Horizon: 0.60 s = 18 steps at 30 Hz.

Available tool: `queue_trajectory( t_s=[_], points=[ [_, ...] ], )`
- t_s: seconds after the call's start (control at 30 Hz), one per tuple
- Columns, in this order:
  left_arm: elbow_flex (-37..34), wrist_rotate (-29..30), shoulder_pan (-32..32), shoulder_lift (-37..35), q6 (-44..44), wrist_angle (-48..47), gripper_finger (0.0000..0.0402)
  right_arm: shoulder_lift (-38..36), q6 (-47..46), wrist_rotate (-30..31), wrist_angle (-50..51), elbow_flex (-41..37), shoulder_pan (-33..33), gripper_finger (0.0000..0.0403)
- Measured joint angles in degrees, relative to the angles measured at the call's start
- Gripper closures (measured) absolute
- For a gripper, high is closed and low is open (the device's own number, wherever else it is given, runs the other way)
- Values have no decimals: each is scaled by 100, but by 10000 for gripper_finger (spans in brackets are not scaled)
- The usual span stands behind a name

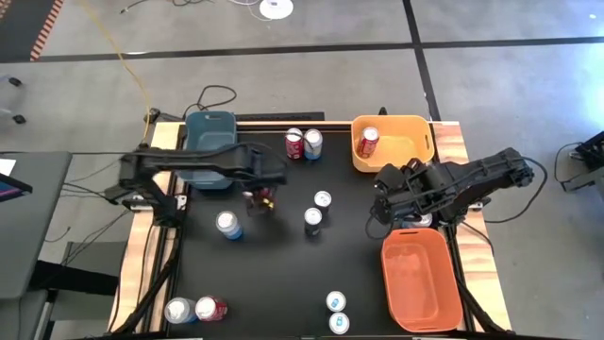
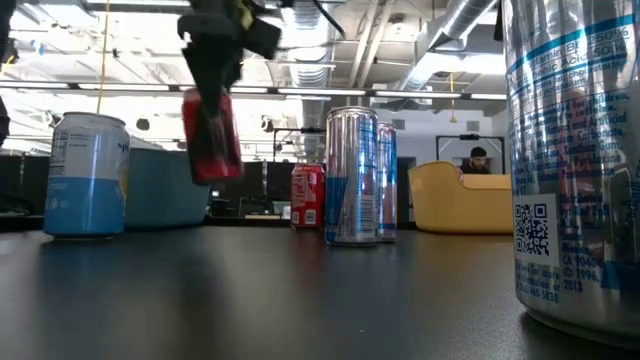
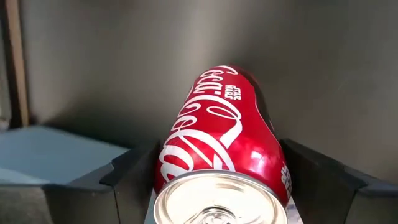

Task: Sort soda cans
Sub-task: Put the middle left red soda can into the yellow bin

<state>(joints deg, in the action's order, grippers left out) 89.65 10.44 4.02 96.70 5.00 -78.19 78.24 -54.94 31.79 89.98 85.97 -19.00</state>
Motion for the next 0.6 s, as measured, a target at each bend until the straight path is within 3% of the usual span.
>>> queue_trajectory(
  t_s=[0.2,0.4,0.6],
  points=[
    [204,-274,-306,641,-288,42,105,0,-228,11,3,0,-318,83],
    [212,-272,-722,866,-446,652,104,143,-415,135,-213,-2,-530,83],
    [221,-293,-1046,1010,-523,1162,104,629,98,122,-794,-2,-518,83]
  ],
)
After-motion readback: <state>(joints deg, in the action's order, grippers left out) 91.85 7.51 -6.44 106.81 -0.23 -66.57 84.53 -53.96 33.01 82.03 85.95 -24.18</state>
